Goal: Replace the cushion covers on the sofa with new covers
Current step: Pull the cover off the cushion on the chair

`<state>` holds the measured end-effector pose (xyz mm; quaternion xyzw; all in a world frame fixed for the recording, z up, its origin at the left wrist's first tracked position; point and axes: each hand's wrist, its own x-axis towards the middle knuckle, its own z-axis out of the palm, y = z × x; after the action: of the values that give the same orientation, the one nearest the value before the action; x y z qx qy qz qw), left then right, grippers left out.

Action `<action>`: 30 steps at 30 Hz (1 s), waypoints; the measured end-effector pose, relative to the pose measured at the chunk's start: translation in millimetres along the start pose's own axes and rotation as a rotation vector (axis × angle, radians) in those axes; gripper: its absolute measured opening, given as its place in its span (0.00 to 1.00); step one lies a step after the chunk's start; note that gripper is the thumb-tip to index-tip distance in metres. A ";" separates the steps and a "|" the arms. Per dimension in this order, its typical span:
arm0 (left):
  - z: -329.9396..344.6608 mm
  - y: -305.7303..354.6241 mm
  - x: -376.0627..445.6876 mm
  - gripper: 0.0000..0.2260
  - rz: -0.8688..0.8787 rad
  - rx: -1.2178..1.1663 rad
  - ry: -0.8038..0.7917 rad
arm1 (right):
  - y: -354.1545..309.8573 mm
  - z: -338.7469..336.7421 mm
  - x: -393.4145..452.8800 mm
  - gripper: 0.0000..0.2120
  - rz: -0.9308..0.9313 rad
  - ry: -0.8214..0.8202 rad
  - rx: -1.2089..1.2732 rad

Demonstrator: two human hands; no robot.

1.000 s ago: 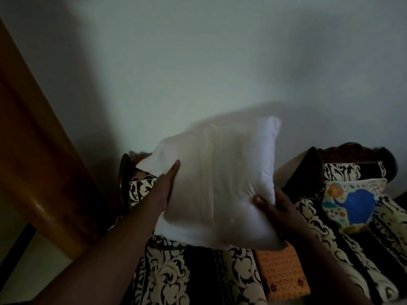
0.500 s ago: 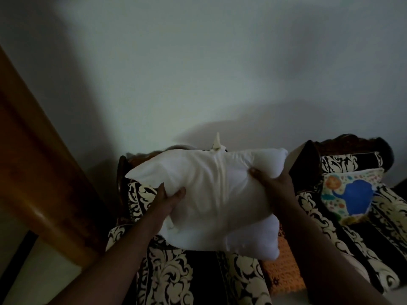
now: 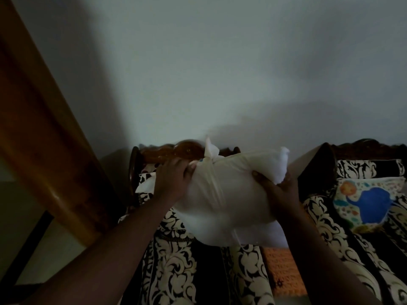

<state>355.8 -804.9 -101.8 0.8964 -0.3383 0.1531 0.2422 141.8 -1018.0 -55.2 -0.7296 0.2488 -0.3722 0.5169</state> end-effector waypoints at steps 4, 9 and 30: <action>3.3 -6.9 -2.7 0.19 0.028 -0.018 0.045 | 1.9 -9.0 0.6 0.25 -0.059 0.002 -0.062; 7.0 -20.8 -14.8 0.17 -0.107 0.033 -0.034 | 4.3 -21.2 -2.9 0.20 -0.097 -0.006 -0.099; 0.2 5.3 -25.7 0.21 -0.419 -0.572 -0.236 | -6.0 -7.9 -7.8 0.41 0.121 -0.034 -0.295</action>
<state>333.6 -794.8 -111.4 0.8537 -0.2023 -0.1048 0.4683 130.7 -1014.6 -50.2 -0.7876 0.3353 -0.2874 0.4296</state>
